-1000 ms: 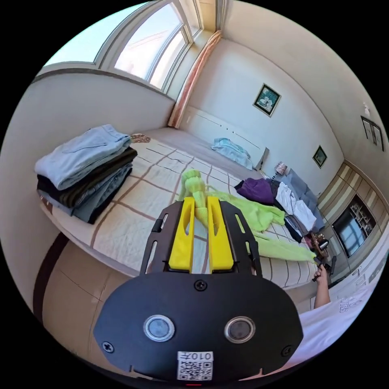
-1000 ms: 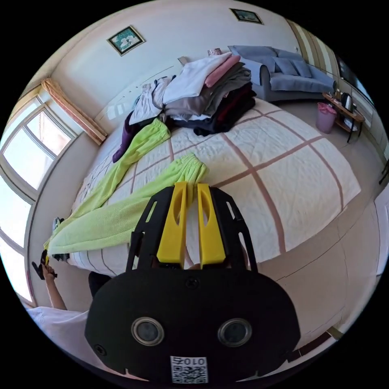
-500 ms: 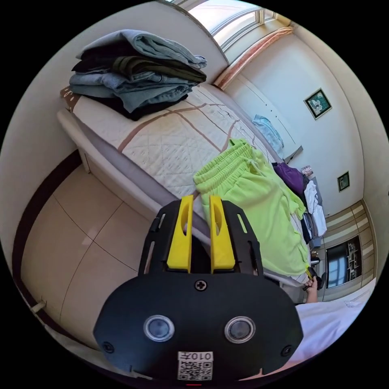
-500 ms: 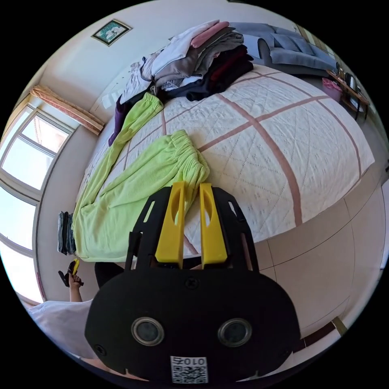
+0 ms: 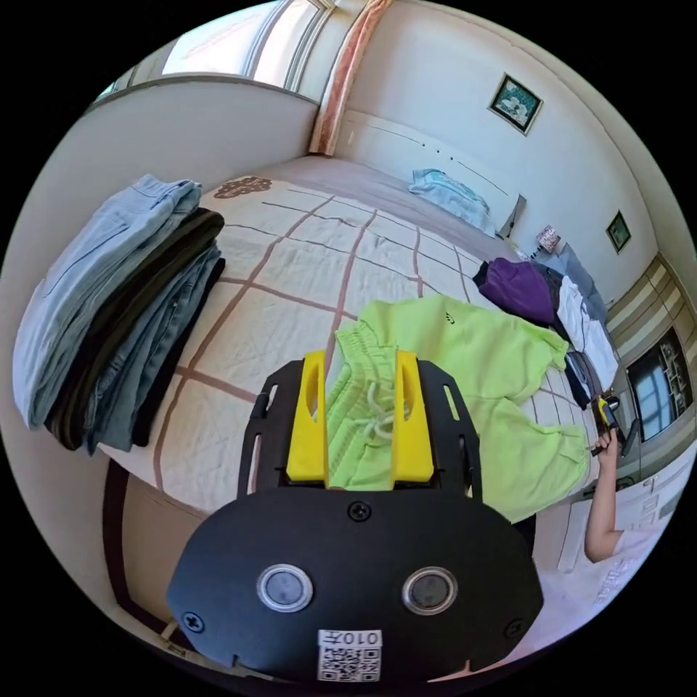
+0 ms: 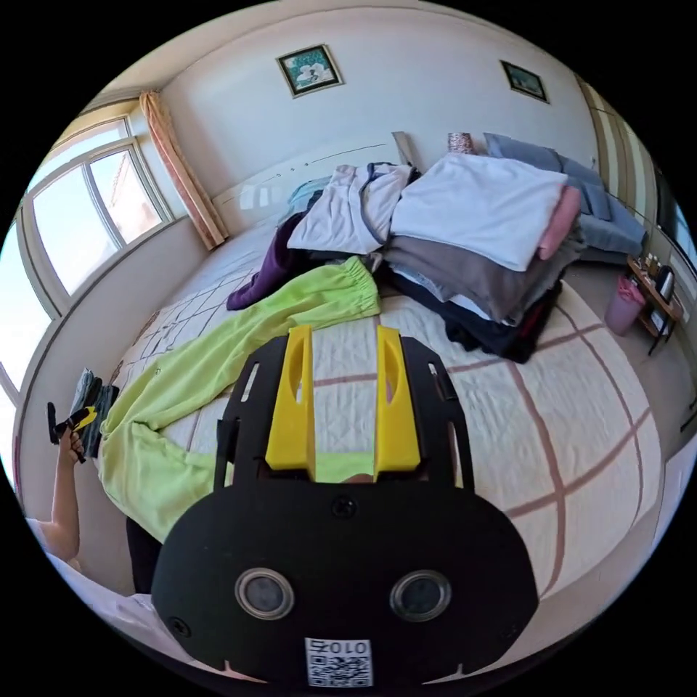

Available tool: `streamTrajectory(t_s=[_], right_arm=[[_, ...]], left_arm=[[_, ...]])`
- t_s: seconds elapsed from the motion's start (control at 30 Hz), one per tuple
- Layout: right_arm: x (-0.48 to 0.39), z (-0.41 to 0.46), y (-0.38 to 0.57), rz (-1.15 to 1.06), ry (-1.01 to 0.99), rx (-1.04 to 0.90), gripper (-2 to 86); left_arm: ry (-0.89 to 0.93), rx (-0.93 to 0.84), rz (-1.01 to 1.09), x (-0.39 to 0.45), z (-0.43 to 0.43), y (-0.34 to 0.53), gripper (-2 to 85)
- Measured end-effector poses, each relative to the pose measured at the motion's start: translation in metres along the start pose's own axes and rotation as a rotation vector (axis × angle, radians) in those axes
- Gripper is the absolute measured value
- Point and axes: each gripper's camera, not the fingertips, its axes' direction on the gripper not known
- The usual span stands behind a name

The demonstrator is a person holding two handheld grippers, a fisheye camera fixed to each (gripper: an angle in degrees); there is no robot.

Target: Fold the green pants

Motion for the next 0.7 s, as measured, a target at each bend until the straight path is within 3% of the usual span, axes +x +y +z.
streamTrajectory(t_s=[0.2,0.33,0.7], right_arm=[[-0.012,0.104,-0.082,0.024,0.104,-0.187,13.5],[-0.006,0.140,-0.109,0.087,0.097,-0.255,13.1],[-0.065,0.162,-0.114,-0.197,0.288,-0.344,8.0]], left_arm=[[-0.050,-0.216,-0.049,0.016,0.073,-0.050,15.9],[-0.002,-0.245,-0.073,0.022,0.096,-0.057,15.9],[-0.265,-0.264,0.044,0.078,0.134,-0.054,11.2]])
